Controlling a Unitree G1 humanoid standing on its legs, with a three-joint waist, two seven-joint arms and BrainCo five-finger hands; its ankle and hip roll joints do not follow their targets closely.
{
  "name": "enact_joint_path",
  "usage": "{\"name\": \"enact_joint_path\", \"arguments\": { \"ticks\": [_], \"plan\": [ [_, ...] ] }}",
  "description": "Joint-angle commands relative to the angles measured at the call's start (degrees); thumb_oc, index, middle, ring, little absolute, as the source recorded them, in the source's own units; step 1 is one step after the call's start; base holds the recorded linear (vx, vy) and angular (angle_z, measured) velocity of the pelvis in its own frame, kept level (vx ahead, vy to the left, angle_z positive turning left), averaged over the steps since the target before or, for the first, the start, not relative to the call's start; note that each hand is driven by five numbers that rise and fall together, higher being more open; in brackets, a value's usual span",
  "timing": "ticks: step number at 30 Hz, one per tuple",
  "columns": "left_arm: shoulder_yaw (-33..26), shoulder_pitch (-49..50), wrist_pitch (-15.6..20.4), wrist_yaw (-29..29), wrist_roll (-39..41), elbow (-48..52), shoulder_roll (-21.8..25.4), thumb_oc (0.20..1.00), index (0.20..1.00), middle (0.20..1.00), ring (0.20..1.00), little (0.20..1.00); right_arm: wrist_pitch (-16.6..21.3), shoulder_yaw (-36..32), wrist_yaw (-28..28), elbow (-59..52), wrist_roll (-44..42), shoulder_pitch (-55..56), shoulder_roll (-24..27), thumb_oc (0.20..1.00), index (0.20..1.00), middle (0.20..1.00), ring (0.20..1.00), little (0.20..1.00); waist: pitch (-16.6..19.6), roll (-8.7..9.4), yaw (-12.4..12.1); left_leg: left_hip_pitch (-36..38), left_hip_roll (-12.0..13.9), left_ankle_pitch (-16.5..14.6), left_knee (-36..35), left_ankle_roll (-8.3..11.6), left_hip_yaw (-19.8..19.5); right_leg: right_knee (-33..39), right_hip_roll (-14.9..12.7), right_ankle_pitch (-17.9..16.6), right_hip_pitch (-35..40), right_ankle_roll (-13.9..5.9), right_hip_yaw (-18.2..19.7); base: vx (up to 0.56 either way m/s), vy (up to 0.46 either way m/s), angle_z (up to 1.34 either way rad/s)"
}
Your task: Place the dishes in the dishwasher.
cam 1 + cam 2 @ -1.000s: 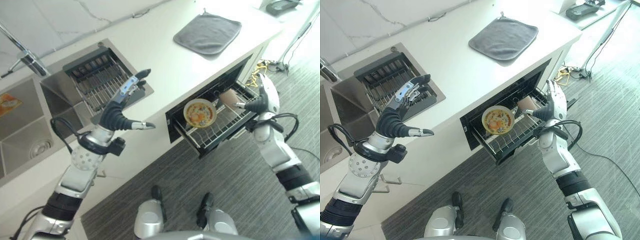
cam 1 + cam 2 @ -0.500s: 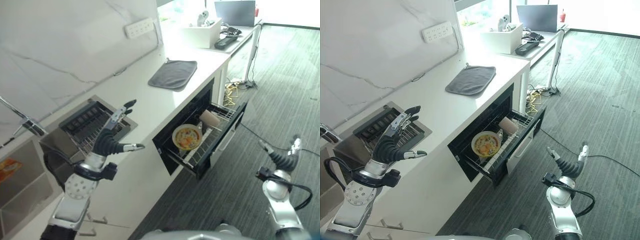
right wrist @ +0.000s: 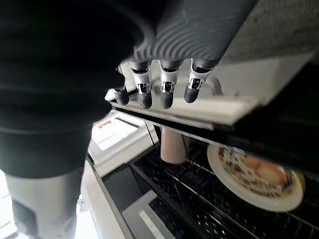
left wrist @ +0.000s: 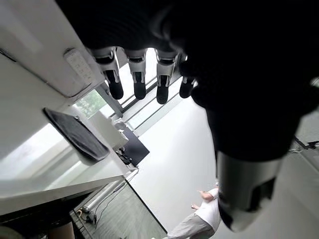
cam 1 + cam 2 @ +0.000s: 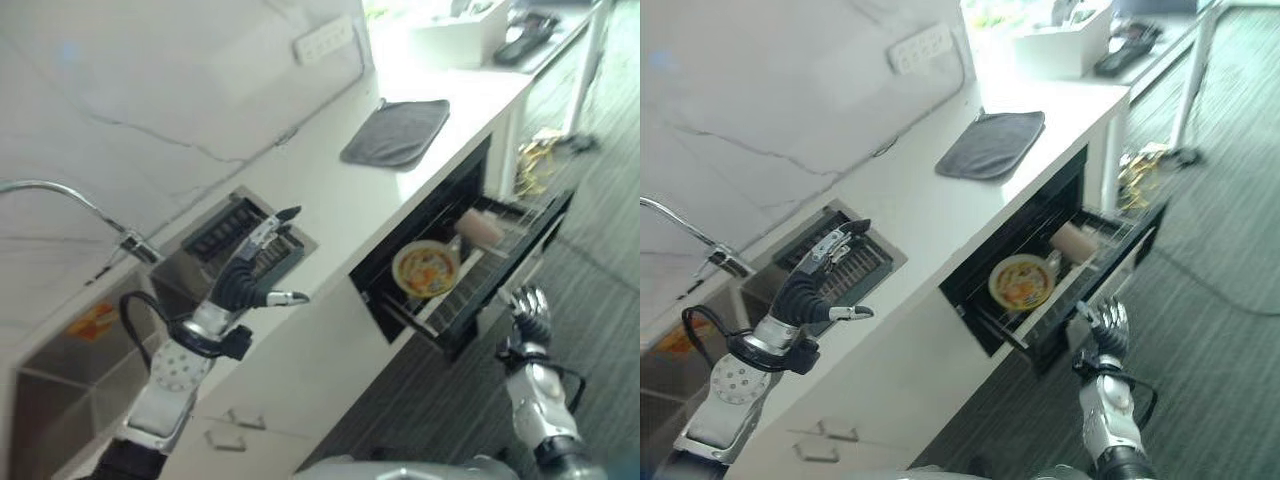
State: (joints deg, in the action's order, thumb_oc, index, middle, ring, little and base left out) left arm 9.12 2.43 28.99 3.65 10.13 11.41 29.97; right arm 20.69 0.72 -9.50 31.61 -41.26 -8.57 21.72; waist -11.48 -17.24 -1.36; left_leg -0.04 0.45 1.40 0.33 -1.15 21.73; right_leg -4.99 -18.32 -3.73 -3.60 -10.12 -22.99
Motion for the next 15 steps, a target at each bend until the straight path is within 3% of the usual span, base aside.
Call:
{"name": "enact_joint_path", "arguments": {
  "ticks": [1,2,3,5,10,15],
  "plan": [
    [-0.56,-9.24,3.57,-3.39,1.05,3.84,4.09,1.0,1.0,1.0,1.0,1.0,2.39,-1.51,4.65,0.34,-4.0,-10.67,-1.34,1.0,1.0,1.0,1.0,1.0,-10.11,3.98,-1.98,-1.43,2.79,-1.72,3.66,2.9,-2.65,-9.97,-0.51,7.48,-0.61,1.99,0.06,-0.15,-0.041,-0.12],
    [-0.2,-10.26,3.38,-3.5,0.48,3.63,4.23,1.0,1.0,1.0,1.0,1.0,2.11,-1.34,5.18,0.92,-4.58,-11.92,-1.21,1.0,1.0,1.0,1.0,1.0,-11.04,4.11,-2.25,-2.31,3.07,-1.72,4.35,2.78,-2.75,-11.77,-0.84,7.91,-1.64,2.21,0.09,-0.14,-0.079,-0.22],
    [0.82,-13.54,2.67,-4.63,-2.1,3.21,4.85,1.0,1.0,1.0,1.0,1.0,1.77,-0.84,7.11,2.55,-7.46,-15.12,-1.23,1.0,1.0,1.0,1.0,1.0,-14.0,4.72,-3.17,-6.15,3.94,-2.13,8.6,2.29,-3.31,-21.92,-2.92,10.73,-6.32,3.18,0.28,-0.11,-0.101,-0.19],
    [1.7,-16.02,0.79,-6.12,-4.16,2.81,5.23,1.0,1.0,1.0,1.0,1.0,1.03,-0.99,10.14,4.79,-10.62,-16.74,-1.62,1.0,1.0,1.0,1.0,1.0,-15.64,5.27,-3.78,-8.88,4.16,-2.73,12.36,1.96,-3.64,-30.03,-4.56,14.04,-9.33,3.98,-0.02,-0.03,-0.093,-0.1],
    [2.36,-19.07,-1.47,-6.61,-3.05,2.17,6.0,1.0,1.0,1.0,1.0,1.0,1.3,-0.6,14.14,9.9,-10.46,-20.65,-0.59,1.0,1.0,1.0,1.0,1.0,-17.22,4.97,-4.56,-13.11,3.75,-3.53,17.34,1.83,-4.21,-37.83,-5.17,18.39,-12.72,5.36,0.1,0.03,-0.033,0.11],
    [1.66,-17.71,0.0,-4.86,-2.09,2.49,7.34,1.0,1.0,1.0,1.0,1.0,-0.23,0.79,18.63,12.59,-7.38,-27.21,3.46,1.0,1.0,1.0,1.0,1.0,-18.31,5.03,-6.95,-18.22,2.5,-4.1,21.84,1.22,-6.95,-42.96,-3.67,21.11,-16.26,6.87,1.44,0.02,-0.07,0.06]
  ]
}}
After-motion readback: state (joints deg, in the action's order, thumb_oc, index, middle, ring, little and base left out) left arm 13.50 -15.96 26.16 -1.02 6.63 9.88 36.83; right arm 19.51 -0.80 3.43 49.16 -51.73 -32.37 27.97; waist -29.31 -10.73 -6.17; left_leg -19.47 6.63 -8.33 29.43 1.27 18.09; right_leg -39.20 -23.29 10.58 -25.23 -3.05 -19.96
